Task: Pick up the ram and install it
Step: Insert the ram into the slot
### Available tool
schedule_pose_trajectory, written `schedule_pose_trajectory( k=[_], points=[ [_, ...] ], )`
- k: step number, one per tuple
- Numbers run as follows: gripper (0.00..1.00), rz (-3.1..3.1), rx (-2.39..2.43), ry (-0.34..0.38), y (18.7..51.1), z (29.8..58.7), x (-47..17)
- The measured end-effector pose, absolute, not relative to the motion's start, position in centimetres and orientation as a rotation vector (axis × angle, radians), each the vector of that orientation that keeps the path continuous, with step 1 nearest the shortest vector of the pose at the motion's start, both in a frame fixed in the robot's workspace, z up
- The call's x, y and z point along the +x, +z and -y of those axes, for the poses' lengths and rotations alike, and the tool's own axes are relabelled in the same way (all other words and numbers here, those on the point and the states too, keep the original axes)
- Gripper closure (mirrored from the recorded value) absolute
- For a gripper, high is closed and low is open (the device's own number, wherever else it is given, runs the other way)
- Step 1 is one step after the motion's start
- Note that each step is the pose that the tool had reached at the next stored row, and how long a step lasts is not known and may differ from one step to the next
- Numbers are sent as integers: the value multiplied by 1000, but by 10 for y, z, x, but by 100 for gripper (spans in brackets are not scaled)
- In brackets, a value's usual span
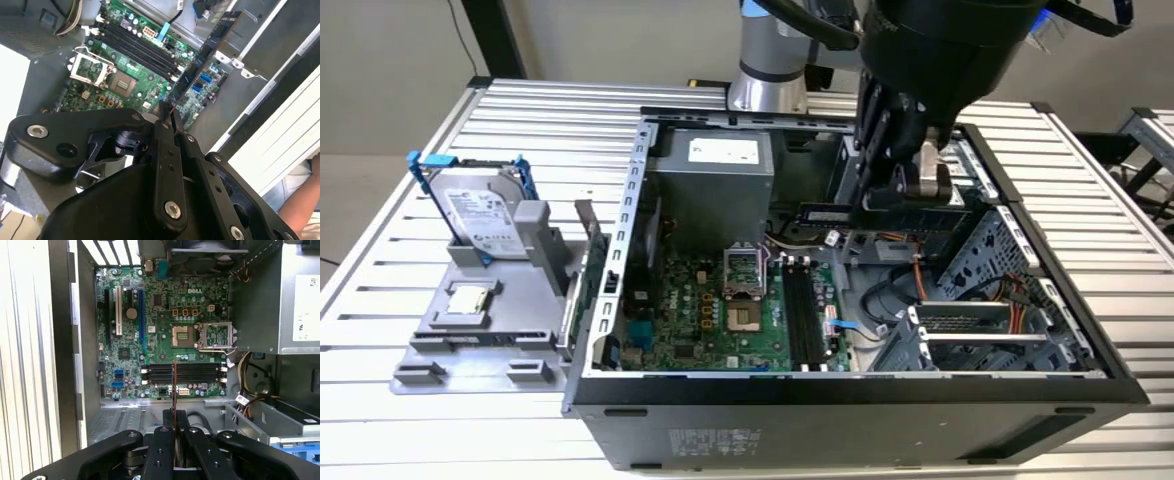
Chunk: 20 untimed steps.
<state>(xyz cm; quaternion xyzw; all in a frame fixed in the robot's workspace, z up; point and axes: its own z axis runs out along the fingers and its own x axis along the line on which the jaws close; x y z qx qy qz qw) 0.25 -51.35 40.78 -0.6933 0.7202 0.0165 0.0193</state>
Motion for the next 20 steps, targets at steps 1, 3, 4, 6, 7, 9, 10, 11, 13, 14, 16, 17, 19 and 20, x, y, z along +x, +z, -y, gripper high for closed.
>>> schedule_pose_trajectory(
  k=[1,3,4,6,7,9,10,11,13,14,16,17,19,20],
  points=[
    [100,-2235,-2152,51,408,510,2],
    [100,-2235,-2151,51,408,502,2],
    [100,-2235,-2151,51,408,498,2],
    [100,-2235,-2151,51,408,492,2],
    [100,-2235,-2151,51,407,489,2],
    [100,-2235,-2151,51,407,483,2],
    [100,-2235,-2151,51,407,479,2],
    [100,-2235,-2151,51,407,477,2],
    [100,-2235,-2151,51,407,471,2],
    [100,-2235,-2151,51,407,468,2],
    [100,-2235,-2151,51,407,463,2],
    [100,-2235,-2151,51,407,461,2],
    [100,-2235,-2151,51,407,457,2],
    [100,-2235,-2151,51,407,455,2]
  ],
)
